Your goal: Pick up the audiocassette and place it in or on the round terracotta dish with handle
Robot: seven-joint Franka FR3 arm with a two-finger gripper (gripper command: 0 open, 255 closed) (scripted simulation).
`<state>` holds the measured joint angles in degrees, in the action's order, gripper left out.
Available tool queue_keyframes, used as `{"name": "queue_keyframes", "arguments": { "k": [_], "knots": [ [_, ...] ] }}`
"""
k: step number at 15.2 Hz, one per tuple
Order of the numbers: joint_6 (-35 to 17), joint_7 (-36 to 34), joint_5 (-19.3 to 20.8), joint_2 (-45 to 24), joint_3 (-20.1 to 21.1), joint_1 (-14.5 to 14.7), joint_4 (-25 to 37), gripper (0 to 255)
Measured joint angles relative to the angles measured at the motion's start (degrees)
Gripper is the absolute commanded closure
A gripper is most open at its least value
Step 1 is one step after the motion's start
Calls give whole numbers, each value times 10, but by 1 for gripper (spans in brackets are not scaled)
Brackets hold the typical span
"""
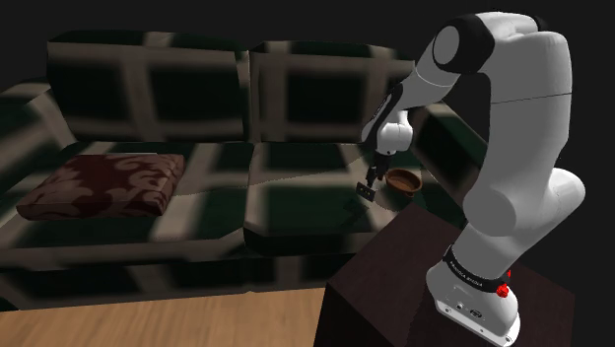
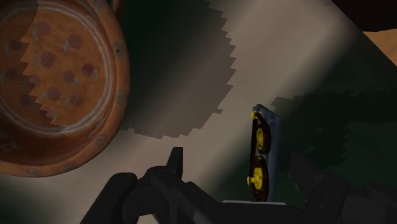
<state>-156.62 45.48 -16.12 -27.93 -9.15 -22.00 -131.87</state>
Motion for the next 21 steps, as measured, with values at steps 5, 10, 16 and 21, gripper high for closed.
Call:
{"name": "queue_keyframes", "arguments": {
  "k": [5,10,16,21],
  "knots": [
    [-16,50,-28,45,19,-36,-46,0],
    [-45,68,-47,8,37,-50,-37,0],
    [-49,69,-49,3,39,-51,-35,0],
    [-49,70,-49,5,37,-53,-34,255]
  ]
}}
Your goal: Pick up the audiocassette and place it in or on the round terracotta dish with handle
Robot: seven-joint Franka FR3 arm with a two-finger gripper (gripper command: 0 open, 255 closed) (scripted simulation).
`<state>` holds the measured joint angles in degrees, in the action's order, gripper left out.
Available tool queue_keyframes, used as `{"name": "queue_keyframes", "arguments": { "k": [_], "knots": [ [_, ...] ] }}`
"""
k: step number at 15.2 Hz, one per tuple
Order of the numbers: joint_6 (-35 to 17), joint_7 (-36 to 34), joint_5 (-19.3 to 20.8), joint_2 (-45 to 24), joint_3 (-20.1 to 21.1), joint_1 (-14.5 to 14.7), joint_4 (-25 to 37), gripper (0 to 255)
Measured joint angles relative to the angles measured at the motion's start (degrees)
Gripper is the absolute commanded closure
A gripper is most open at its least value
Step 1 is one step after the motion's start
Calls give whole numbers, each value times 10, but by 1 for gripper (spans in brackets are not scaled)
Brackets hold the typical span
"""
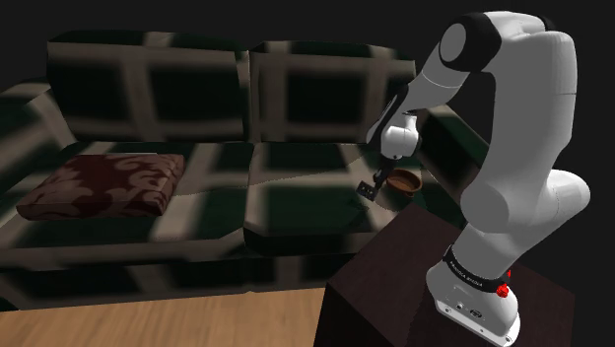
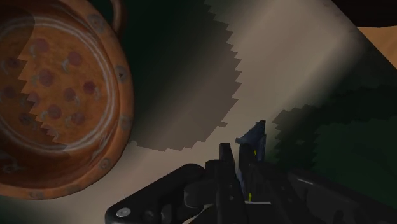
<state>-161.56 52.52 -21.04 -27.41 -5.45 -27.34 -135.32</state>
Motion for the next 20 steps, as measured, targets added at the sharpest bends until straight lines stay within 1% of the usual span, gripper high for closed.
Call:
{"name": "queue_keyframes", "arguments": {
  "k": [5,6,7,8,9,10,11,12,14,20],
  "knots": [
    [0,2,0,-1,1,-1,-1,255],
    [0,2,0,-1,1,-1,0,0],
    [-1,2,0,1,0,-2,0,0],
    [32,29,-16,-13,29,-48,35,0],
    [116,67,-40,-48,66,-114,105,0],
    [228,93,-59,-86,89,-164,173,0],
    [291,105,-70,-114,100,-186,215,0],
    [320,113,-77,-128,107,-198,233,0],
    [337,120,-84,-144,114,-205,247,0],
    [318,127,-96,-166,124,-202,245,0]
  ]
}}
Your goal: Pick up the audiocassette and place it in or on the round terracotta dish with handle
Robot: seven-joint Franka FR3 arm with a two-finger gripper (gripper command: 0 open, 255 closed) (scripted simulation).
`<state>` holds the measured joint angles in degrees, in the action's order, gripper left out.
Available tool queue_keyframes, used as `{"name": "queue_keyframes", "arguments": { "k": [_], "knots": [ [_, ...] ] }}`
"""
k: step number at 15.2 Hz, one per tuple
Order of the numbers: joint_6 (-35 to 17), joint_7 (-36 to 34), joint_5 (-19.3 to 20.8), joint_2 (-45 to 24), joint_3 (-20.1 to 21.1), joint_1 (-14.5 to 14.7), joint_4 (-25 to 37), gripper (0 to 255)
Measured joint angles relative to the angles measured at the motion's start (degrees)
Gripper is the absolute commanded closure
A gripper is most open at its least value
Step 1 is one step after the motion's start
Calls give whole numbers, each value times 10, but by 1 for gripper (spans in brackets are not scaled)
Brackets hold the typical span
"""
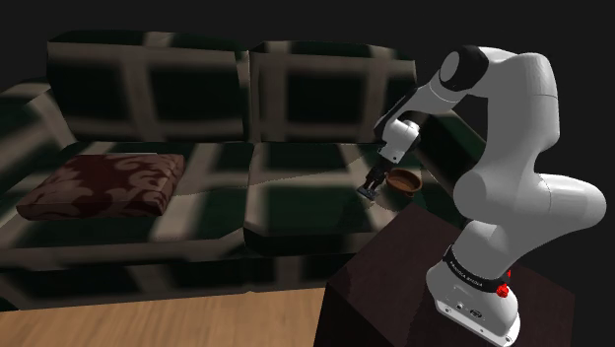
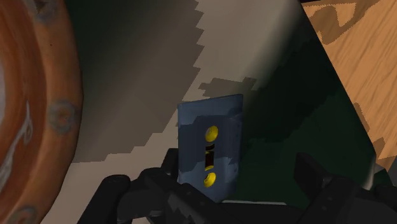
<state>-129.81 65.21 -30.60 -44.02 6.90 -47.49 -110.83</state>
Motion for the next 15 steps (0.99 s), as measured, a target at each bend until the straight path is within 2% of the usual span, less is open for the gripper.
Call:
{"name": "queue_keyframes", "arguments": {
  "k": [4,5,14,15],
  "knots": [
    [-1,0,0,-1,0,0,0,0],
    [-1,0,0,-1,0,0,0,255],
    [-1,0,0,-1,0,0,0,255],
    [-1,0,0,-1,0,0,0,0]
  ]
}}
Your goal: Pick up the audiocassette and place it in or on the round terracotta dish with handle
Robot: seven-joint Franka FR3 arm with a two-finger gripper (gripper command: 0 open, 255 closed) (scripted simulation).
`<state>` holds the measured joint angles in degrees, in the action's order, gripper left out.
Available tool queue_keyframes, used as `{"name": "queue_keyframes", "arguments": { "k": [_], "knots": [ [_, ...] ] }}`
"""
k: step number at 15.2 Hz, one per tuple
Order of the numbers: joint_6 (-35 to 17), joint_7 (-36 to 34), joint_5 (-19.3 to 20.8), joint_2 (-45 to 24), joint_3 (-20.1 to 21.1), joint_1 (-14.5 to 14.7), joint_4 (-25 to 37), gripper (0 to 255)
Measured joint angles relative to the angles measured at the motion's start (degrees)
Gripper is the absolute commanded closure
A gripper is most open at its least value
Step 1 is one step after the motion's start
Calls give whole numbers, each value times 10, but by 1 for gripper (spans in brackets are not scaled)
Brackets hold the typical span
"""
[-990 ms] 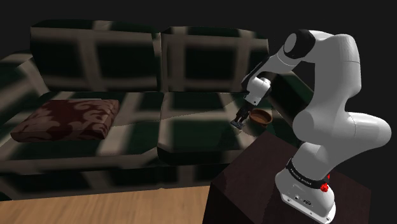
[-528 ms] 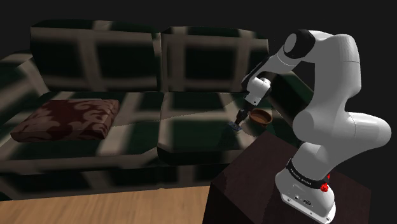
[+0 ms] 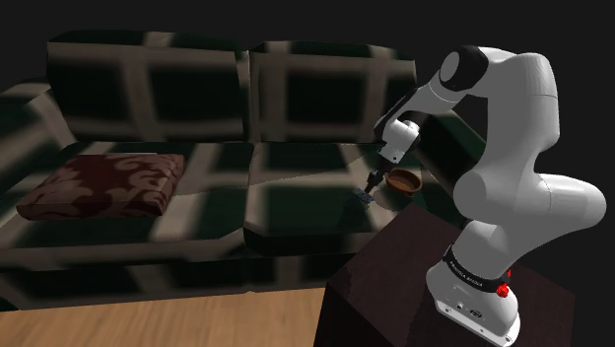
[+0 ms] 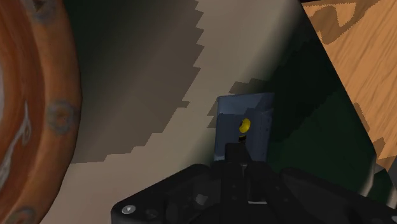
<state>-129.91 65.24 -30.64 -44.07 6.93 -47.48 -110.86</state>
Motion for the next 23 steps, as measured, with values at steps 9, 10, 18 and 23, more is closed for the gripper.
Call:
{"name": "queue_keyframes", "arguments": {
  "k": [9,10,18,23],
  "knots": [
    [-371,-242,92,101,-143,299,-236,0],
    [-379,-242,90,92,-140,298,-233,0],
    [-395,-238,85,69,-131,290,-223,0],
    [-396,-238,85,72,-133,290,-223,255]
  ]
}}
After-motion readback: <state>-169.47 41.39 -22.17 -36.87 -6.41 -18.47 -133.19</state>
